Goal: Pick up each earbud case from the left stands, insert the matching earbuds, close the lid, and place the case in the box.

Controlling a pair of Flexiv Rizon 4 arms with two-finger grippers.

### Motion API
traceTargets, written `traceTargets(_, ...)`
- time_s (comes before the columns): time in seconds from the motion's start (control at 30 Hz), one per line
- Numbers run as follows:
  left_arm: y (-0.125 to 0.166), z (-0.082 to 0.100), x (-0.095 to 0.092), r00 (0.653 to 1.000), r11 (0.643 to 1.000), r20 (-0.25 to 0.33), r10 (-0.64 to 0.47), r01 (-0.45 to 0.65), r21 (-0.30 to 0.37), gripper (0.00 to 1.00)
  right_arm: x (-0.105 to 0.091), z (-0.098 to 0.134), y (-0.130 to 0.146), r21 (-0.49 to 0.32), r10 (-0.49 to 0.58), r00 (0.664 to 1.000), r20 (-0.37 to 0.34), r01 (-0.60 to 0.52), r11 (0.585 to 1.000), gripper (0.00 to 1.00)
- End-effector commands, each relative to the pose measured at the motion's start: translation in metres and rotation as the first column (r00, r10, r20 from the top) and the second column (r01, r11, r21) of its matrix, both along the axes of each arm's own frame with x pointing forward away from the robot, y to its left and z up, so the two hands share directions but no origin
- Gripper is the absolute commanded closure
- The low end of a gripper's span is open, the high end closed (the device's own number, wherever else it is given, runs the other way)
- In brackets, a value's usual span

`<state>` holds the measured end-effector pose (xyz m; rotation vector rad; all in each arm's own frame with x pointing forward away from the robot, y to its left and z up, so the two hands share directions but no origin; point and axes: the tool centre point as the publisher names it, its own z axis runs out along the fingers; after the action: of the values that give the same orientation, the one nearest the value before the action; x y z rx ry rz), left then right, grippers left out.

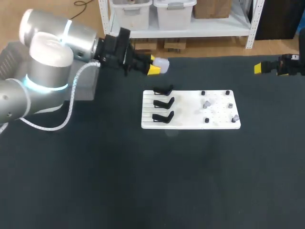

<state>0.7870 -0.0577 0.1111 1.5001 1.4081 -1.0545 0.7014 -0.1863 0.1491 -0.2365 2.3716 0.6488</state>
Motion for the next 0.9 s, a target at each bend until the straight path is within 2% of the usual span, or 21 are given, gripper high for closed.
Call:
traceTargets(0.03,0.004,0.026,-0.032,0.999,0.997,0.029,0.041,-0.038,-0.07,1.0,0.0,0.0,0.0,-0.002,-0.001,1.0,0.0,0.001,1.0,0.0)
traceTargets(0.17,0.0,0.048,-0.047,0.999,0.988,0.026,0.018,-0.014,-0.151,1.0,0.0,0.0,0.0,-0.002,-0.001,1.0,0.0,0.001,1.0,0.0)
traceTargets(0.33,-0.002,0.065,-0.057,1.0,0.979,0.02,0.007,-0.003,-0.204,1.0,0.0,0.0,0.0,-0.002,-0.001,1.0,0.0,0.001,1.0,0.0)
traceTargets(0.57,-0.005,0.078,-0.068,1.0,0.977,0.014,-0.005,0.008,-0.214,1.0,0.0,0.0,0.0,-0.002,-0.001,1.0,0.0,0.001,1.0,0.0)
traceTargets(0.9,-0.005,0.078,-0.068,1.0,0.977,0.014,-0.005,0.008,-0.214,1.0,0.0,0.0,0.0,-0.002,-0.001,1.0,0.0,0.001,1.0,0.0)
